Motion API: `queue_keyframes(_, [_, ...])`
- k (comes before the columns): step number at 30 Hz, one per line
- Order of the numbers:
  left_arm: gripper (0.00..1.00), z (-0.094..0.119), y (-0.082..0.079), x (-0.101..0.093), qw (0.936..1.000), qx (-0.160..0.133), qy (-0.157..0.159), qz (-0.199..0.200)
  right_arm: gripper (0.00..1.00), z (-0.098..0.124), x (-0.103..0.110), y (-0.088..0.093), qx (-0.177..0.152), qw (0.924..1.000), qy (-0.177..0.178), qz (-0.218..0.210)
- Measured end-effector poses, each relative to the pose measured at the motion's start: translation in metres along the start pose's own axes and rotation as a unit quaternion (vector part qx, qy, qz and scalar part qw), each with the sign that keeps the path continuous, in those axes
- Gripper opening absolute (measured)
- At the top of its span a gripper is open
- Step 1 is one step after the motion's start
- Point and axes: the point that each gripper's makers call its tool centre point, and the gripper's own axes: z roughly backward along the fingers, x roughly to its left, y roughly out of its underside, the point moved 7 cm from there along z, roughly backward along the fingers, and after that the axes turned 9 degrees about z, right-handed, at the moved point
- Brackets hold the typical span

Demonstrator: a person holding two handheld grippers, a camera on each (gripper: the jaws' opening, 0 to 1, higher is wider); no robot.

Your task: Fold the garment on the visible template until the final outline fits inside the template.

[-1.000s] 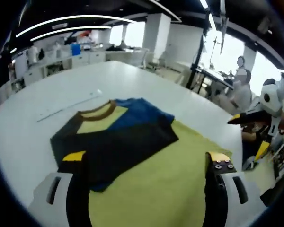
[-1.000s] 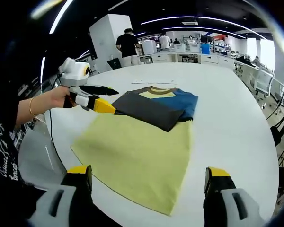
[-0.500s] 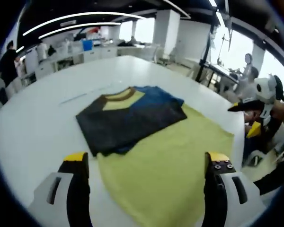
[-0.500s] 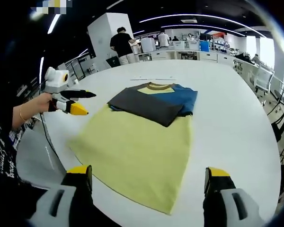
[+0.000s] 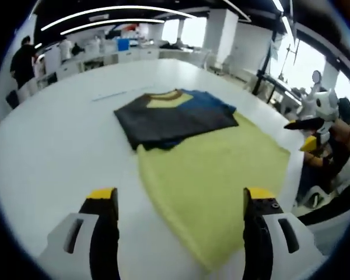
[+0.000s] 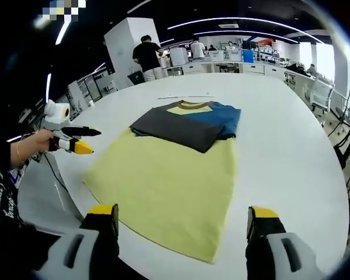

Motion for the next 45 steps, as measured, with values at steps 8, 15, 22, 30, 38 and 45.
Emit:
queue_keyframes(8, [0.69, 0.007, 0.022, -0.005, 0.9998, 0.004, -0.020, 0.008, 0.78, -0.006, -0.005, 0.017, 0.031, 0.9995, 0.006, -0.001])
queue_keyframes(15, [0.55, 0.012, 0.036, -0.010, 0.9993, 0.003, -0.025, 0.028, 0.65, -0.008, -0.007, 0.031, 0.051, 0.9985, 0.006, -0.019])
queue_keyframes(22, [0.51, 0.012, 0.052, -0.011, 0.9984, 0.023, -0.030, 0.044, 0.49, -0.010, -0.010, 0.042, 0.068, 0.9970, 0.015, -0.033])
queue_keyframes(30, [0.39, 0.013, 0.065, -0.013, 0.9968, 0.054, -0.029, 0.052, 0.38, -0.009, -0.013, 0.050, 0.093, 0.9944, 0.043, -0.023])
queue_keyframes(38, [0.30, 0.016, 0.075, -0.011, 0.9954, 0.066, -0.039, 0.058, 0.30, -0.009, -0.014, 0.052, 0.092, 0.9939, 0.045, -0.039])
queue_keyframes(45, [0.21, 0.019, 0.082, -0.018, 0.9939, 0.083, -0.038, 0.061, 0.26, -0.010, -0.014, 0.056, 0.089, 0.9940, 0.050, -0.040])
